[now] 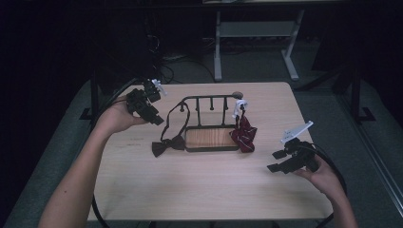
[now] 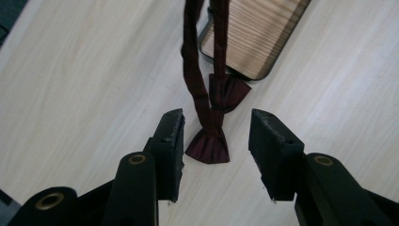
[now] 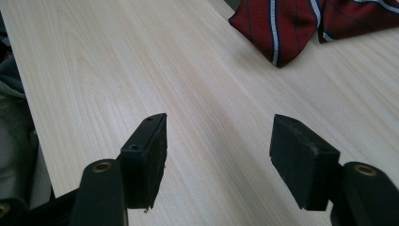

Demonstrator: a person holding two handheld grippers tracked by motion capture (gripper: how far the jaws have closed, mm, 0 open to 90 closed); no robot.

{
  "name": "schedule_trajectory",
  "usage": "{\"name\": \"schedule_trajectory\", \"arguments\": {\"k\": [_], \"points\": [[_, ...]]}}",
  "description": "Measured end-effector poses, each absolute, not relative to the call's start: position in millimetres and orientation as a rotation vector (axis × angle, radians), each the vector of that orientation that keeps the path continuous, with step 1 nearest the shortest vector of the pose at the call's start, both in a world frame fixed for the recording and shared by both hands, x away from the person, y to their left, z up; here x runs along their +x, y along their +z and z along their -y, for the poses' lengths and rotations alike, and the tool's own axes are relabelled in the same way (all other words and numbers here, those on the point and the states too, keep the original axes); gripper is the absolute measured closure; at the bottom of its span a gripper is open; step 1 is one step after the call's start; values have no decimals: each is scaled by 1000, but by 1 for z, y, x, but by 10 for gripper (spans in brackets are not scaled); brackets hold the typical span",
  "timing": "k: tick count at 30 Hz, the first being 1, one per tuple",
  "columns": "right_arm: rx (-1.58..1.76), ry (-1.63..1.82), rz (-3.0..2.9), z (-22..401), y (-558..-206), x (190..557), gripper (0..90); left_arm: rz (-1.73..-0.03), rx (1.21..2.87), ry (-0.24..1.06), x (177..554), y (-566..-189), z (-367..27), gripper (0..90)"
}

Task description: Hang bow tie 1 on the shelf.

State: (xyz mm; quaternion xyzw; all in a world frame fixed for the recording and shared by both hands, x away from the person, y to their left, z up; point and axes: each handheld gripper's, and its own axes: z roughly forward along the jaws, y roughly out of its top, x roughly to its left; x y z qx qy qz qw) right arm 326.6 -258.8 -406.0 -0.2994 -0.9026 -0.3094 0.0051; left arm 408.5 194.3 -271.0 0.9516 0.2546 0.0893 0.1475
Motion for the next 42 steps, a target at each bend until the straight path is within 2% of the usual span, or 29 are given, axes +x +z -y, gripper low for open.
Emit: {"name": "schedule_trajectory", "arguments": {"k": [42], "points": [[-964,-945,2838,261,-406,326,361,-674,2688,209,361,-317,-222,449]]}}
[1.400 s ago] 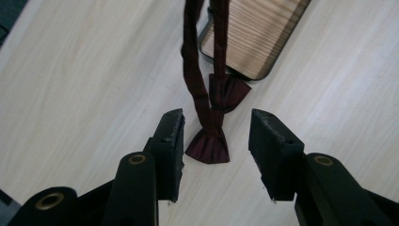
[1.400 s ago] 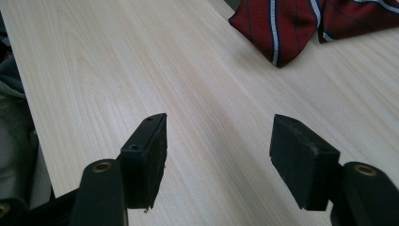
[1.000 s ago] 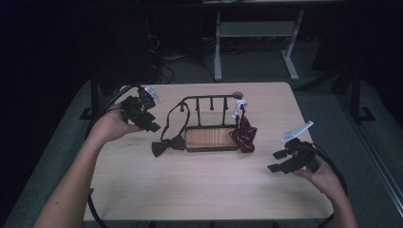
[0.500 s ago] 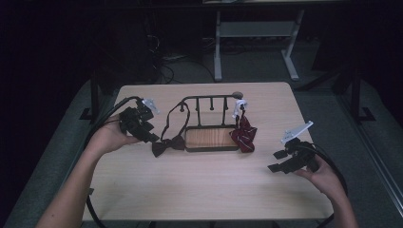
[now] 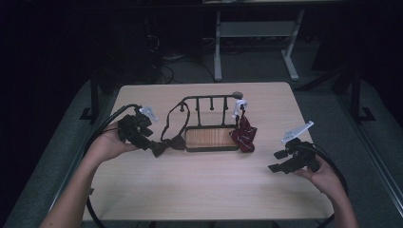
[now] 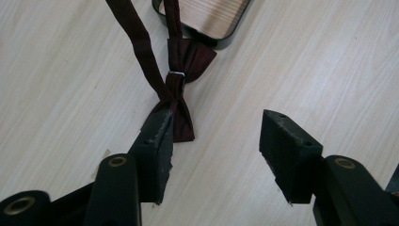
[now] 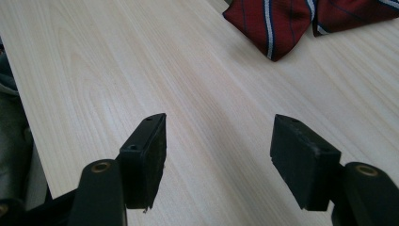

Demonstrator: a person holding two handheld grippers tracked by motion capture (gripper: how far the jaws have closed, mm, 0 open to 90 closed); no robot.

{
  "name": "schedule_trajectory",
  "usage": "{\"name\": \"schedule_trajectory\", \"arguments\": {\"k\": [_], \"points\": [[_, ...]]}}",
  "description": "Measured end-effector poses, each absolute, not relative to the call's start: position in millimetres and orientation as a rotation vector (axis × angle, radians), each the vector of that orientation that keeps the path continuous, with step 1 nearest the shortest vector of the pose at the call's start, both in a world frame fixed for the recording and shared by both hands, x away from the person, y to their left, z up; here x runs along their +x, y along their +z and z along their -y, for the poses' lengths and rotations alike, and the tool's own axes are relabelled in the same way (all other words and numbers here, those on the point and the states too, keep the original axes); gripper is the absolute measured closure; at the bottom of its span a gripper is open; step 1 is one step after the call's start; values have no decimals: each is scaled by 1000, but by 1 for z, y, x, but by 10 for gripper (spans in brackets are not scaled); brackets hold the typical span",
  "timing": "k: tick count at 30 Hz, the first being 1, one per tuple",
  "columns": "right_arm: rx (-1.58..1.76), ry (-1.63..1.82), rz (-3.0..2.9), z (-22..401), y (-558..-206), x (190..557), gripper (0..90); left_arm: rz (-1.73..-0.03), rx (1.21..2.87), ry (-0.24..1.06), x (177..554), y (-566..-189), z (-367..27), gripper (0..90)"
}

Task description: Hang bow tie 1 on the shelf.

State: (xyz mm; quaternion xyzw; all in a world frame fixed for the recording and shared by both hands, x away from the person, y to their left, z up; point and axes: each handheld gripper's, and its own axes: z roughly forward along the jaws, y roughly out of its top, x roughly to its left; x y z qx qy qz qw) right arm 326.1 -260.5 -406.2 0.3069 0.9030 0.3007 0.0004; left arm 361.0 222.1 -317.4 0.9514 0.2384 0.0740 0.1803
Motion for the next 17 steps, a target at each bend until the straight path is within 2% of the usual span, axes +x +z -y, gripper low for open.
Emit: {"name": "schedule_trajectory", "arguments": {"k": [17], "points": [[960,940,-2845,260,-408,326,361,-662,2650,221,340,-344,-229,419]]}}
